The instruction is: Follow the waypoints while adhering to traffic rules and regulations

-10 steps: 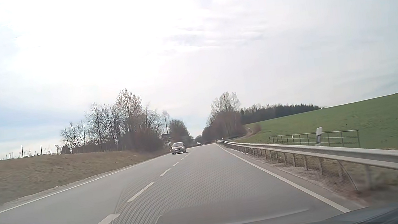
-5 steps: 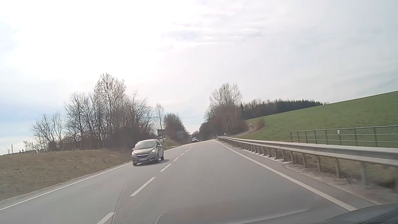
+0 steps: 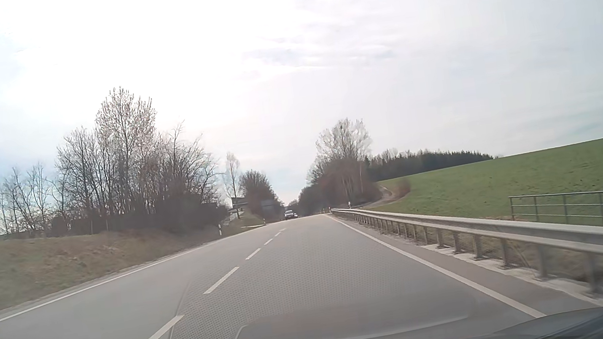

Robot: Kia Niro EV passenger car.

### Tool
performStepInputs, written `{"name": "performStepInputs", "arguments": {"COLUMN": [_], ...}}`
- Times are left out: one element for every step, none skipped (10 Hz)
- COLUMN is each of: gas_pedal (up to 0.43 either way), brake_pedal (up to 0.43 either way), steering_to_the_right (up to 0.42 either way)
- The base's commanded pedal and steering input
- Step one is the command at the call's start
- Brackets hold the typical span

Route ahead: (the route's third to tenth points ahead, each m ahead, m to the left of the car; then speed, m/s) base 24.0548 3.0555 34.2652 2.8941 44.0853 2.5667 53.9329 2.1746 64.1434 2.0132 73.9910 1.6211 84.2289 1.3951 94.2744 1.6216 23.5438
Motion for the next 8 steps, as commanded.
{"name": "performStepInputs", "arguments": {"gas_pedal": [0.248,0.248,0.248,0.248,0.248,0.248,0.248,0.248], "brake_pedal": [0.000,0.000,0.000,0.000,0.000,0.000,0.000,0.000], "steering_to_the_right": [0.002,0.001,0.001,0.000,0.000,0.000,0.000,0.002]}}
